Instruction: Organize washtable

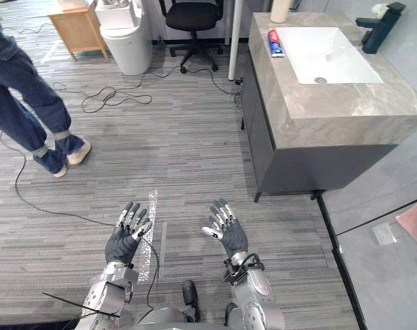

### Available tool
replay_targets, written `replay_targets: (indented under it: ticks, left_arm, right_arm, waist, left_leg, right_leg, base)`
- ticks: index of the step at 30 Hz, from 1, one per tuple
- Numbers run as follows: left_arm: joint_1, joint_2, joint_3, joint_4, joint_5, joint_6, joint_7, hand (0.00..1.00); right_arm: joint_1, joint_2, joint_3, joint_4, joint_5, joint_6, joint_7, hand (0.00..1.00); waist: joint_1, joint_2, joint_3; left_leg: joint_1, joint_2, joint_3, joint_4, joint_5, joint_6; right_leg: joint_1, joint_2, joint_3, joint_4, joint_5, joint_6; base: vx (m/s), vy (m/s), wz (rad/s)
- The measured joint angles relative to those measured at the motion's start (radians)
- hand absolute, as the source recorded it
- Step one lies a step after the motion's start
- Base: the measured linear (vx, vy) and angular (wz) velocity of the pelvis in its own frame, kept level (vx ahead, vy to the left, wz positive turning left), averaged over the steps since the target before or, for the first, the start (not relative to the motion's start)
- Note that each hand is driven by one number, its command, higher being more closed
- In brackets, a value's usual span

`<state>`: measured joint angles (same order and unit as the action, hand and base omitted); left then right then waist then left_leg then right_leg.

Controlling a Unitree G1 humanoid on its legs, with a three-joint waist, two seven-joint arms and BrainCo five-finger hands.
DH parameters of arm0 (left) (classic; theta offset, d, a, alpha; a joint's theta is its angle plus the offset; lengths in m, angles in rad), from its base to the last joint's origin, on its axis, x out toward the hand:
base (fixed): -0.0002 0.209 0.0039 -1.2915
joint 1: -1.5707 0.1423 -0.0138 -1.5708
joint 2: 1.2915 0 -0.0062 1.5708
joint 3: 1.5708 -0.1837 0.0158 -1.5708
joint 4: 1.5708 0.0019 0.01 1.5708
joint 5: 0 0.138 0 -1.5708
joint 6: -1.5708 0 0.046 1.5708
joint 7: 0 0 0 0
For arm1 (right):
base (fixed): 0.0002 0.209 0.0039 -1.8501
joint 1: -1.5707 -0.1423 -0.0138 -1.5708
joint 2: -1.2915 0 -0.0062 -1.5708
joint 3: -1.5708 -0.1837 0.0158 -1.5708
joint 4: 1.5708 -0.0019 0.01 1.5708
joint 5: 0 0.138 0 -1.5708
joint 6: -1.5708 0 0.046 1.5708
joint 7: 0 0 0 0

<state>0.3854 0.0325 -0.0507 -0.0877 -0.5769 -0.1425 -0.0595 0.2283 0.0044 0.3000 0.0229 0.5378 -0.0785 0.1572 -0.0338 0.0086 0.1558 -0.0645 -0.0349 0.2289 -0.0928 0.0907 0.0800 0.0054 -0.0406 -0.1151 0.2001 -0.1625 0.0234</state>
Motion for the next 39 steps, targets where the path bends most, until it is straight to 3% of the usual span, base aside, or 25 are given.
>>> replay_targets:
  ticks: [4, 5, 7, 8, 9, 10, 11, 12, 15, 18, 19, 20, 21, 22, 23, 25, 26, 29, 33, 34, 35, 36, 37, 38, 39]
  left_arm:
    - [0.016, -0.001, 0.026, -0.003, 0.000, 0.000, 0.009, 0.00]
    - [0.024, 0.008, 0.037, -0.024, 0.001, 0.000, 0.021, 0.00]
    - [0.034, 0.015, 0.042, -0.023, 0.000, 0.000, 0.025, 0.00]
    - [0.026, 0.037, 0.043, -0.029, 0.000, -0.003, 0.026, 0.00]
    - [0.015, 0.056, 0.054, -0.037, 0.000, -0.020, 0.029, 0.00]
    - [0.014, 0.046, 0.053, -0.030, 0.000, -0.023, 0.031, 0.00]
    - [-0.005, 0.024, 0.059, -0.013, 0.000, -0.022, 0.035, 0.00]
    - [-0.023, 0.039, 0.058, 0.047, 0.000, -0.012, 0.043, 0.00]
    - [-0.035, 0.046, 0.019, 0.055, 0.004, -0.005, 0.039, 0.00]
    - [-0.050, 0.045, -0.018, 0.055, 0.003, -0.004, 0.038, 0.00]
    - [-0.046, 0.042, -0.044, 0.054, 0.010, -0.004, 0.037, 0.00]
    - [-0.048, 0.042, -0.058, 0.055, 0.019, -0.006, 0.037, 0.00]
    - [-0.048, 0.039, -0.076, 0.060, 0.026, -0.007, 0.036, 0.00]
    - [-0.041, 0.022, -0.076, 0.063, 0.025, -0.008, 0.036, 0.00]
    - [-0.031, 0.003, -0.079, 0.070, 0.022, -0.008, 0.035, 0.00]
    - [-0.031, 0.012, -0.097, 0.070, 0.015, -0.009, 0.017, 0.00]
    - [-0.034, 0.013, -0.096, 0.068, 0.015, -0.011, 0.016, 0.00]
    - [-0.032, 0.020, -0.089, 0.069, 0.016, -0.013, 0.019, 0.00]
    - [-0.032, 0.019, -0.065, 0.076, 0.020, -0.009, 0.018, 0.00]
    - [-0.027, 0.018, -0.057, 0.075, 0.020, -0.009, 0.019, 0.00]
    - [-0.005, -0.006, -0.050, 0.076, 0.021, -0.010, 0.019, 0.00]
    - [0.006, -0.008, -0.029, 0.090, 0.021, -0.009, 0.023, 0.00]
    - [0.014, -0.010, 0.008, 0.093, 0.020, -0.006, 0.039, 0.00]
    - [0.028, -0.010, 0.016, 0.088, 0.020, -0.011, 0.040, 0.00]
    - [0.036, -0.014, 0.018, 0.081, 0.018, -0.018, 0.040, 0.00]
  right_arm:
    - [-0.006, 0.001, 0.006, 0.039, 0.001, 0.003, 0.003, 0.00]
    - [-0.002, 0.004, 0.016, 0.045, 0.001, 0.014, 0.005, 0.00]
    - [0.003, 0.001, 0.013, 0.053, 0.002, 0.019, 0.006, 0.00]
    - [-0.004, 0.022, 0.007, 0.083, 0.003, 0.015, 0.013, 0.00]
    - [-0.010, 0.040, -0.010, 0.071, 0.005, 0.014, 0.017, 0.00]
    - [-0.005, 0.022, -0.009, 0.052, 0.010, 0.007, 0.021, 0.00]
    - [-0.013, 0.004, -0.011, 0.055, 0.011, -0.002, 0.028, 0.00]
    - [-0.023, -0.005, -0.023, 0.101, 0.010, 0.029, 0.020, 0.00]
    - [0.032, -0.026, -0.088, 0.106, 0.010, 0.037, 0.016, 0.00]
    - [0.085, -0.032, -0.134, 0.052, 0.010, 0.042, 0.015, 0.00]
    - [0.109, -0.034, -0.135, 0.019, 0.010, 0.041, 0.016, 0.00]
    - [0.113, -0.034, -0.135, 0.005, 0.010, 0.041, 0.016, 0.00]
    - [0.111, -0.051, -0.137, -0.006, 0.008, 0.040, 0.014, 0.00]
    - [0.082, -0.055, -0.131, -0.014, 0.005, 0.044, 0.011, 0.00]
    - [0.058, -0.059, -0.131, -0.043, 0.005, 0.039, -0.008, 0.00]
    - [0.043, -0.047, -0.142, -0.065, 0.011, 0.003, -0.023, 0.00]
    - [0.042, -0.045, -0.148, -0.068, 0.012, -0.007, -0.030, 0.00]
    - [0.055, -0.018, -0.146, -0.066, 0.020, -0.012, -0.057, 0.00]
    - [0.055, 0.002, -0.149, -0.044, 0.021, -0.022, -0.067, 0.00]
    - [0.076, 0.003, -0.158, -0.037, 0.020, -0.023, -0.066, 0.00]
    - [0.087, -0.011, -0.162, -0.033, 0.018, -0.021, -0.065, 0.00]
    - [0.090, -0.005, -0.162, -0.009, 0.018, -0.016, -0.066, 0.00]
    - [0.116, 0.008, -0.125, -0.011, 0.009, 0.000, -0.066, 0.00]
    - [0.134, 0.012, -0.104, -0.023, 0.006, 0.000, -0.062, 0.00]
    - [0.146, 0.037, -0.078, -0.044, -0.003, 0.001, -0.052, 0.00]
  waist:
    - [0.006, -0.017, 0.014]
    - [-0.001, -0.051, 0.061]
    - [-0.013, -0.033, 0.066]
    - [-0.031, -0.069, 0.044]
    - [-0.053, -0.117, 0.054]
    - [-0.052, -0.067, 0.060]
    - [-0.037, -0.030, 0.091]
    - [-0.021, -0.038, 0.108]
    - [-0.072, -0.045, 0.086]
    - [-0.088, -0.010, 0.052]
    - [-0.099, 0.020, 0.027]
    - [-0.116, 0.028, 0.027]
    - [-0.128, 0.060, 0.030]
    - [-0.119, 0.068, 0.027]
    - [-0.108, 0.065, 0.023]
    - [-0.117, 0.073, 0.007]
    - [-0.113, 0.068, 0.008]
    - [-0.084, 0.034, 0.010]
    - [-0.073, 0.005, 0.015]
    - [-0.065, 0.007, 0.011]
    - [-0.062, 0.030, -0.006]
    - [-0.064, 0.029, -0.008]
    - [-0.063, -0.012, -0.023]
    - [-0.049, -0.020, -0.023]
    - [-0.026, -0.064, -0.023]
  left_leg:
    - [0.025, -0.004, 0.008, 0.049, -0.045, 0.000]
    - [0.016, -0.008, 0.024, 0.185, -0.115, 0.033]
    - [0.030, -0.001, -0.017, 0.183, -0.127, 0.048]
    - [0.036, -0.071, -0.056, 0.194, -0.159, 0.059]
    - [-0.038, -0.084, -0.007, 0.535, -0.255, 0.083]
    - [0.015, -0.038, -0.029, 0.573, -0.345, 0.055]
    - [0.098, -0.030, -0.076, 0.503, -0.483, 0.069]
    - [0.130, -0.055, -0.074, 0.483, -0.487, 0.045]
    - [0.156, -0.083, -0.136, 0.400, -0.483, 0.037]
    - [0.209, -0.068, -0.179, 0.363, -0.517, -0.014]
    - [0.211, -0.027, -0.171, 0.432, -0.541, -0.061]
    - [0.195, -0.010, -0.163, 0.518, -0.548, -0.074]
    - [0.159, 0.030, -0.138, 0.679, -0.554, -0.132]
    - [0.103, 0.065, -0.107, 0.893, -0.446, -0.261]
    - [0.042, 0.081, -0.078, 1.064, -0.249, -0.272]
    - [-0.052, 0.174, -0.002, 1.257, -0.252, -0.210]
    - [-0.096, 0.248, 0.042, 1.326, -0.288, -0.145]
    - [-0.196, 0.377, 0.070, 1.302, -0.358, -0.046]
    - [-0.314, 0.371, -0.046, 0.985, -0.374, -0.058]
    - [-0.308, 0.343, -0.134, 0.769, -0.353, -0.080]
    - [-0.279, 0.322, -0.221, 0.621, -0.252, -0.217]
    - [-0.279, 0.321, -0.196, 0.657, -0.242, -0.247]
    - [-0.280, 0.339, -0.147, 0.721, -0.261, -0.249]
    - [-0.282, 0.338, -0.148, 0.763, -0.270, -0.260]
    - [-0.320, 0.290, -0.244, 0.898, -0.267, -0.266]
  right_leg:
    - [-0.125, -0.056, -0.062, 0.336, -0.005, 0.016]
    - [-0.211, -0.126, -0.087, 0.641, 0.058, -0.003]
    - [-0.257, -0.132, -0.105, 0.731, 0.106, -0.032]
    - [-0.308, -0.167, -0.128, 0.611, 0.087, -0.050]
    - [-0.354, -0.219, -0.120, 0.580, 0.042, -0.047]
    - [-0.376, -0.191, -0.139, 0.565, 0.015, -0.045]
    - [-0.398, -0.161, -0.164, 0.544, -0.015, -0.026]
    - [-0.400, -0.157, -0.181, 0.405, -0.007, -0.002]
    - [-0.419, -0.132, -0.267, 0.104, 0.076, 0.078]
    - [-0.424, -0.063, -0.293, 0.082, 0.131, -0.014]
    - [-0.401, -0.016, -0.289, 0.078, 0.174, -0.099]
    - [-0.379, 0.001, -0.291, 0.083, 0.219, -0.139]
    - [-0.349, 0.015, -0.297, 0.123, 0.220, -0.147]
    - [-0.317, 0.034, -0.265, 0.168, 0.154, -0.150]
    - [-0.274, 0.041, -0.202, 0.170, 0.117, -0.137]
    - [-0.205, 0.047, -0.150, 0.127, 0.098, -0.106]
    - [-0.155, 0.048, -0.101, 0.094, 0.081, -0.093]
    - [-0.050, -0.003, 0.044, 0.041, 0.038, -0.035]
    - [0.012, -0.133, 0.157, 0.048, -0.020, 0.059]
    - [0.025, -0.177, 0.200, 0.041, -0.048, 0.104]
    - [0.043, -0.204, 0.267, 0.027, -0.089, 0.169]
    - [0.039, -0.204, 0.328, 0.059, -0.121, 0.231]
    - [-0.008, -0.134, 0.405, 0.204, -0.150, 0.233]
    - [-0.033, -0.096, 0.419, 0.266, -0.166, 0.223]
    - [-0.077, -0.080, 0.423, 0.337, -0.175, 0.160]
  base:
    - [0.00, 0.026, 0.36]
    - [0.01, 0.018, 0.67]
    - [0.03, 0.058, 0.76]
    - [0.13, 0.119, 1.02]
    - [0.15, 0.111, 0.80]
    - [0.14, 0.028, 0.19]
    - [0.10, 0.072, -0.49]
    - [0.19, 0.121, -0.23]
    - [0.32, 0.062, 0.42]
    - [0.53, -0.016, 0.50]
    - [0.66, -0.061, 0.55]
    - [0.69, -0.057, 0.56]
    - [0.71, 0.008, 0.01]
    - [0.70, 0.060, -0.70]
    - [0.69, 0.094, -1.02]
    - [0.62, 0.135, -0.89]
    - [0.59, 0.165, -0.77]
    - [0.58, 0.318, -1.03]
    - [0.41, 0.565, -0.82]
    - [0.32, 0.716, -1.01]
    - [0.34, 0.734, -1.08]
    - [0.35, 0.619, -1.11]
    - [0.30, 0.383, -0.89]
    - [0.32, 0.360, -1.26]
    - [0.19, 0.350, -1.74]
